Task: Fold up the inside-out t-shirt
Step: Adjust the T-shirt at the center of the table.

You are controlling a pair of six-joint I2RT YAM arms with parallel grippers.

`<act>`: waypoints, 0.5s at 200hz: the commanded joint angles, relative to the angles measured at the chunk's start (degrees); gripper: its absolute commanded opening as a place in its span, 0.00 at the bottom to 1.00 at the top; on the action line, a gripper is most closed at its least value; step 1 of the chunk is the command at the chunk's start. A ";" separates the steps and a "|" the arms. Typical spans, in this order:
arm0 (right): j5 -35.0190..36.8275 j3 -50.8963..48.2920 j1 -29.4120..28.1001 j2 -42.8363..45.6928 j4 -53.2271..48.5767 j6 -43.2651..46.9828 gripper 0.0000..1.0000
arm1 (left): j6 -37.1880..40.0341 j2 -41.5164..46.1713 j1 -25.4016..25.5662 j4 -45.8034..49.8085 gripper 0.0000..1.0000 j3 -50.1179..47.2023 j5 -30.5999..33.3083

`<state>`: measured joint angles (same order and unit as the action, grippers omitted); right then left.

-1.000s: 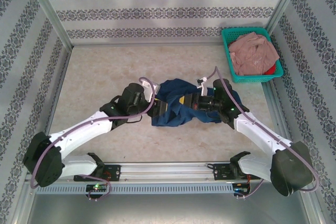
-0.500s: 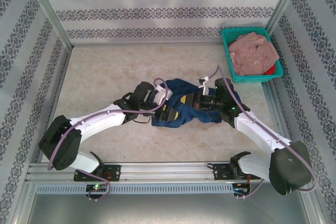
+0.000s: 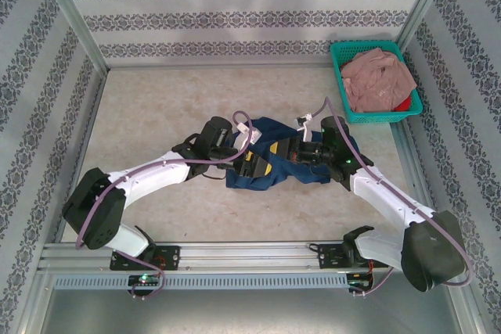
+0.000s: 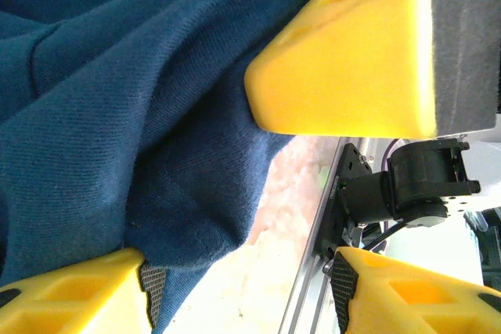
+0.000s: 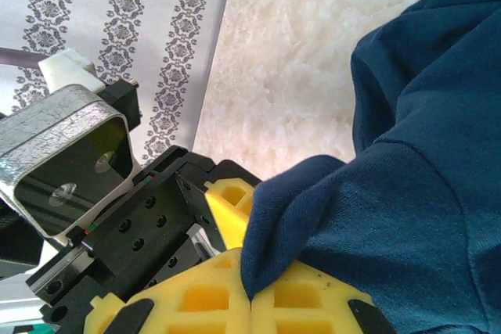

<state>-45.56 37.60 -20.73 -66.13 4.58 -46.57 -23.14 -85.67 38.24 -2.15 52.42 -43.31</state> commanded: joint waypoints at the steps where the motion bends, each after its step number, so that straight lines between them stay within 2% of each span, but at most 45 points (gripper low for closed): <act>1: -0.76 0.90 0.20 0.89 0.96 -0.54 0.00 | 1.15 -1.54 -0.36 -1.43 0.59 2.38 0.30; 23: -0.58 0.46 0.23 1.50 0.87 -0.58 0.00 | 1.59 -2.44 -0.36 -1.33 0.57 3.73 3.29; 37: -0.32 0.28 0.25 1.62 0.91 -0.57 0.00 | 1.62 -2.70 -0.36 -1.77 0.51 4.39 3.62; 77: 1.15 1.15 0.77 1.54 -1.02 0.41 0.00 | 1.58 -1.71 -0.36 -0.75 0.12 4.60 2.44; 100: 5.37 3.96 0.97 0.70 -4.45 2.47 0.00 | 1.65 2.19 -0.35 2.36 0.00 4.45 1.53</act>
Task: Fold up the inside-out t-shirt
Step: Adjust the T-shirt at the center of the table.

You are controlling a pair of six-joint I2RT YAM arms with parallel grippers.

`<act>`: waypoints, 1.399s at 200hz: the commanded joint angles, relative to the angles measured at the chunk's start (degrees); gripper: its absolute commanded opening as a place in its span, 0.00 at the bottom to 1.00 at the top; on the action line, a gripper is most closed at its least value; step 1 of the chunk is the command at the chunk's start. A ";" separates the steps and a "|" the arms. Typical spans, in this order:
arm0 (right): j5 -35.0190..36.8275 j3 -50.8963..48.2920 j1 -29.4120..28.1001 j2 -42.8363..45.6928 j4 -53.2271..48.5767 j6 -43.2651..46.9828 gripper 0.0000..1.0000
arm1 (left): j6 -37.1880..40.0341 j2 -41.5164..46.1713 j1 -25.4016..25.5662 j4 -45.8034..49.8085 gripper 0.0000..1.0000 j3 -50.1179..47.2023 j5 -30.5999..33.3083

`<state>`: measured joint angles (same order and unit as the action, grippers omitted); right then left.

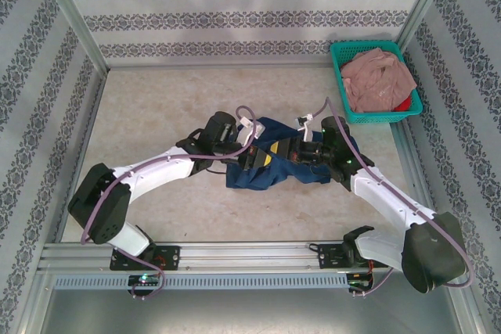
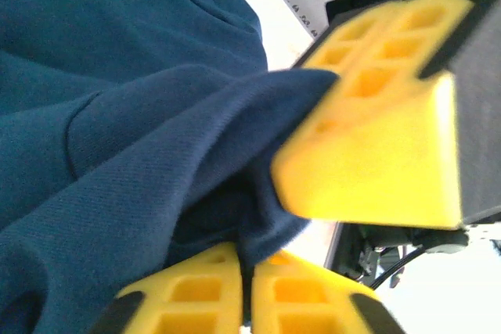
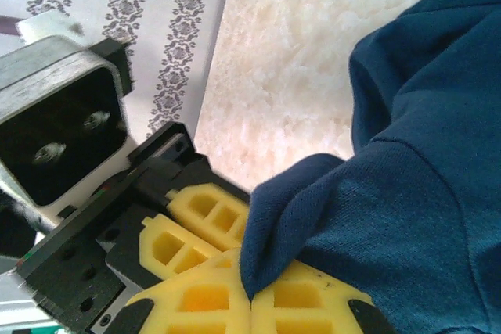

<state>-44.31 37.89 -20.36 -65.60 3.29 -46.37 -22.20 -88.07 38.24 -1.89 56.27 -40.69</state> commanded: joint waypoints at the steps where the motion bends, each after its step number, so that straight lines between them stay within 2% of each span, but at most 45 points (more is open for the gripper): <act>1: 4.40 3.90 0.59 0.11 -3.36 2.44 0.00 | 0.73 4.85 -0.36 2.21 0.00 0.60 -1.12; 11: 7.88 6.38 0.09 -0.21 -6.70 4.74 0.01 | 0.02 7.37 -0.36 2.79 0.00 0.65 -1.38; 26: 15.05 11.69 -1.48 0.17 -15.88 11.48 0.25 | -3.54 11.11 -0.36 1.94 0.00 1.22 -0.04; 44: 23.61 13.67 -3.37 4.83 -23.42 19.48 0.38 | -8.78 13.31 -0.36 4.56 0.00 3.67 7.25; 66: 23.34 8.47 -5.09 13.41 -20.95 24.53 0.43 | -10.60 13.49 0.06 10.80 0.00 6.73 13.12; 96: 22.63 3.42 -13.16 17.84 -16.07 31.79 0.47 | -13.68 13.33 0.56 11.20 0.00 8.43 13.35; 131: 28.40 1.84 -20.93 13.15 -6.91 34.60 0.59 | -14.95 13.06 1.38 11.78 0.01 9.56 12.66; 148: 29.95 2.85 -22.69 8.45 -2.63 34.18 0.60 | -14.98 13.10 1.83 11.59 0.03 9.55 12.04; 165: 30.41 3.31 -23.23 5.80 1.94 32.18 0.58 | -14.83 12.91 2.01 11.77 0.03 9.36 12.25; 174: 31.61 3.25 -23.26 5.44 2.95 30.75 0.54 | -14.40 12.84 2.02 12.06 0.04 9.38 12.61; 182: 33.12 2.94 -23.27 5.60 3.06 29.50 0.43 | -14.15 12.93 2.00 12.20 0.04 9.38 12.93; 191: 36.52 2.60 -23.15 5.95 1.86 27.71 0.25 | -13.68 12.92 2.01 12.05 0.04 9.36 13.08; 207: 37.15 1.45 -21.44 6.98 -0.75 24.42 0.00 | -12.95 12.98 1.85 11.92 0.07 9.37 13.83; 220: 34.49 -0.84 -18.76 8.28 -0.98 20.48 0.00 | -11.82 13.36 1.49 12.17 0.11 8.96 15.09; 253: 24.09 -6.91 -10.32 11.50 3.57 10.19 0.00 | -8.15 15.02 0.70 12.56 0.39 4.80 17.74; 280: 18.55 -9.53 -6.75 12.61 7.44 5.49 0.00 | -6.24 13.71 0.78 11.62 0.48 1.22 15.30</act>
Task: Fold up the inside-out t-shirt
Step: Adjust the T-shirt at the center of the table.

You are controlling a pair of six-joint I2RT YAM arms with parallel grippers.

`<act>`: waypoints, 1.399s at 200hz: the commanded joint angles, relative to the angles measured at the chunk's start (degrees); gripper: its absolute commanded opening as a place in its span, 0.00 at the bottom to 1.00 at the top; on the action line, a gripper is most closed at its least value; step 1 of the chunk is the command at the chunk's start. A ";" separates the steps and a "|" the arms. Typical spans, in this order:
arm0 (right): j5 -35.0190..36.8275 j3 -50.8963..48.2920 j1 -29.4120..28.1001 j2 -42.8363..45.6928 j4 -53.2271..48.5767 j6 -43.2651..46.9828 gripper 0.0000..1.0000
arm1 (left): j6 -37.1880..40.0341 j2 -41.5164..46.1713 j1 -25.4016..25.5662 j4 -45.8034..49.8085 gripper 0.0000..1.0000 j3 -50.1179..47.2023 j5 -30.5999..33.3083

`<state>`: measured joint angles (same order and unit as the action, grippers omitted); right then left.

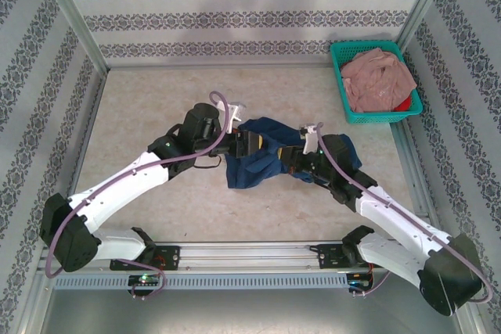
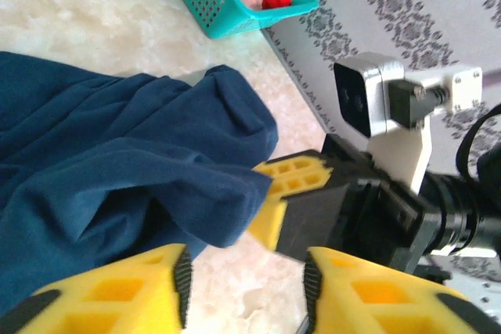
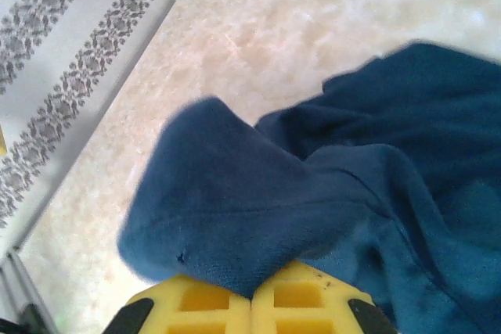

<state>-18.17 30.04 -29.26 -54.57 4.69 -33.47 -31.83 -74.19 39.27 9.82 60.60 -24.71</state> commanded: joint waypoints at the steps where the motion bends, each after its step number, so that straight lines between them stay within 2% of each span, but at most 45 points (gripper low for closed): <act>1: -7.85 -1.80 2.21 1.57 6.21 -7.53 0.00 | 3.42 -0.30 -0.25 -0.26 0.48 -3.20 -0.95; 25: -9.93 -3.27 4.14 1.66 7.77 -9.82 0.00 | 5.04 -4.17 1.10 -1.89 0.48 -4.03 -3.01; 77: -12.05 -4.71 5.96 1.56 7.81 -9.42 0.00 | 8.95 -15.92 1.16 -0.78 0.41 1.64 1.92; 101: -12.54 -5.55 6.14 2.08 7.96 -8.86 0.00 | 10.29 -22.66 1.16 1.00 0.45 5.33 2.14; 123: -12.24 -6.37 6.30 2.90 7.70 -8.47 0.00 | 10.44 -28.24 1.10 1.16 0.48 8.34 -1.59; 130: -12.11 -6.54 6.39 3.03 7.64 -8.37 0.00 | 10.27 -29.48 1.16 0.75 0.46 8.88 -2.19; 139: -11.93 -6.65 6.49 3.22 7.06 -8.13 0.00 | 9.85 -30.21 1.01 0.09 0.37 9.45 -1.75; 159: -10.27 -6.54 7.39 4.91 3.59 -7.44 0.00 | 7.89 -27.10 -0.24 -3.71 0.11 8.27 -4.33; 180: -6.52 -4.47 8.42 7.52 -3.74 -4.21 0.00 | 4.40 -18.64 -2.92 -9.58 0.00 4.14 -12.51; 198: -5.11 -2.20 8.50 8.97 -7.73 -0.88 0.00 | -0.03 -11.25 -5.39 -15.98 0.00 -0.40 -22.19; 216: -4.97 0.59 8.49 9.06 -10.70 2.86 0.00 | -2.16 -6.59 -7.27 -16.32 0.00 -2.43 -29.72; 232: -5.30 3.49 8.41 7.81 -14.58 7.25 0.00 | -2.33 -4.13 -8.55 -14.64 0.00 -3.53 -33.00; 250: -5.60 5.44 6.99 6.57 -16.57 10.95 0.00 | -1.98 -3.59 -9.51 -11.91 0.00 -2.69 -33.64; 265: -3.49 7.28 4.73 5.93 -19.22 14.38 0.13 | -1.01 -3.59 -9.56 -11.20 0.00 -2.08 -34.29; 280: 1.88 9.06 0.97 6.00 -22.91 18.65 0.25 | 1.87 -3.41 -9.60 -7.80 0.00 -1.37 -32.67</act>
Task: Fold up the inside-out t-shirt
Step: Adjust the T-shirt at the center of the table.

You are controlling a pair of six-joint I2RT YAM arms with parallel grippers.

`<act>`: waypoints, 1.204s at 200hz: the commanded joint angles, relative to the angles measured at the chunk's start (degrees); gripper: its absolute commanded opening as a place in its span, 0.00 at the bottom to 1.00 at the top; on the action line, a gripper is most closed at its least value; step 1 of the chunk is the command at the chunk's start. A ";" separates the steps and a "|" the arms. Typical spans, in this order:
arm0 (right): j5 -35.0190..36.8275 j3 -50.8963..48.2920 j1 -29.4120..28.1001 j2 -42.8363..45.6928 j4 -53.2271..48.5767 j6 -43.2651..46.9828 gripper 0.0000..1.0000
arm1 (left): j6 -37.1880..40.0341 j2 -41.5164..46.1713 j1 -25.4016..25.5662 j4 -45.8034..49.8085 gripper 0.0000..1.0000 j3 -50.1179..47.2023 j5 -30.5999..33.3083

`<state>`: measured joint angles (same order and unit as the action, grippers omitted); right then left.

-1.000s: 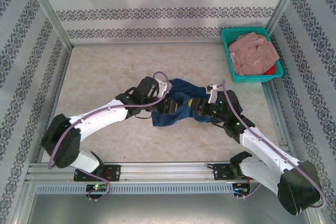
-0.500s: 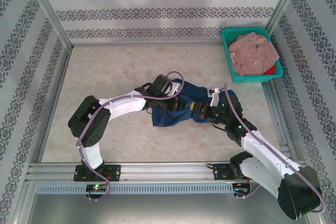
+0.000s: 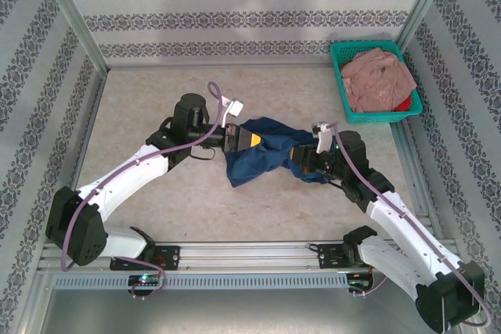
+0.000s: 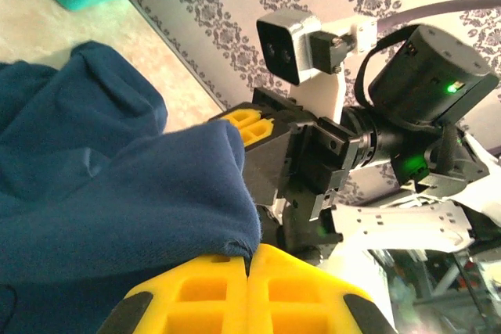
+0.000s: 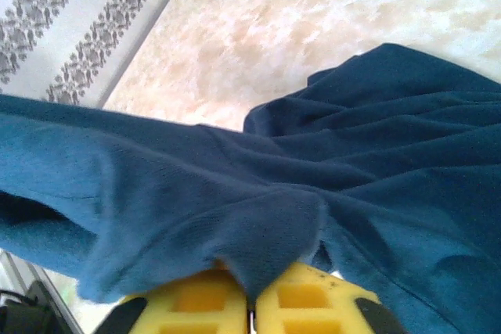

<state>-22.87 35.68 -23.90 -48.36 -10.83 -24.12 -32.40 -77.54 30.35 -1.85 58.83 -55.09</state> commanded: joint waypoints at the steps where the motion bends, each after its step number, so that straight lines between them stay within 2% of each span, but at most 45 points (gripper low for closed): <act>1: 7.04 3.51 -4.66 -0.14 -7.68 9.63 0.26 | 2.65 -0.11 -0.66 4.22 0.00 0.45 -2.21; 21: 13.55 4.40 -10.19 1.35 -10.68 14.95 0.40 | 4.32 -0.79 -0.73 8.07 0.00 1.85 -0.16; 48: 22.44 3.24 -16.40 3.51 -10.10 19.81 0.51 | 4.48 -1.39 -0.73 8.98 0.00 2.41 -0.02; 62: 26.37 3.63 -17.74 2.76 -9.16 20.81 0.52 | 4.97 -1.47 -0.70 9.66 0.00 2.41 0.23; 92: 26.53 6.32 -18.59 -2.25 -6.84 21.17 0.52 | 5.57 -1.66 -0.73 10.65 0.00 2.25 0.54; 125: 25.19 9.55 -18.75 -7.25 -7.05 22.29 0.47 | 5.56 -1.30 -0.69 10.52 0.00 1.60 1.04; 132: 24.71 9.71 -18.78 -7.84 -6.92 22.27 0.44 | 5.38 -1.26 -0.66 10.29 0.00 1.49 1.19; 137: 24.77 9.84 -18.73 -8.12 -6.98 22.01 0.39 | 5.37 -1.06 -0.70 10.35 0.00 1.54 1.26; 164: 22.29 11.08 -17.63 -7.91 -7.94 20.01 0.00 | 6.27 -0.30 -0.71 11.33 0.00 1.22 3.39; 186: 12.86 12.04 -12.34 -5.45 -9.16 13.31 0.00 | 6.69 0.64 -0.73 11.77 0.00 0.48 6.76; 205: 1.74 11.27 -6.02 -3.21 -6.45 5.18 0.00 | 7.75 0.74 -0.73 12.64 0.00 0.22 9.97; 222: -5.16 10.99 -2.96 -2.51 -4.68 0.74 0.00 | 8.57 0.25 -0.71 13.81 0.00 0.19 12.37; 234: -6.66 11.51 -3.20 -2.71 -6.63 3.29 0.00 | 8.14 0.03 -0.66 13.36 0.00 0.16 11.55; 241: -3.75 11.96 -4.95 -2.86 -9.36 6.64 0.00 | 7.58 0.00 -0.70 12.66 0.00 0.12 10.79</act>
<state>-19.90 45.84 -27.16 -51.22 -17.67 -17.19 -26.09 -78.39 30.24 10.15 59.22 -45.34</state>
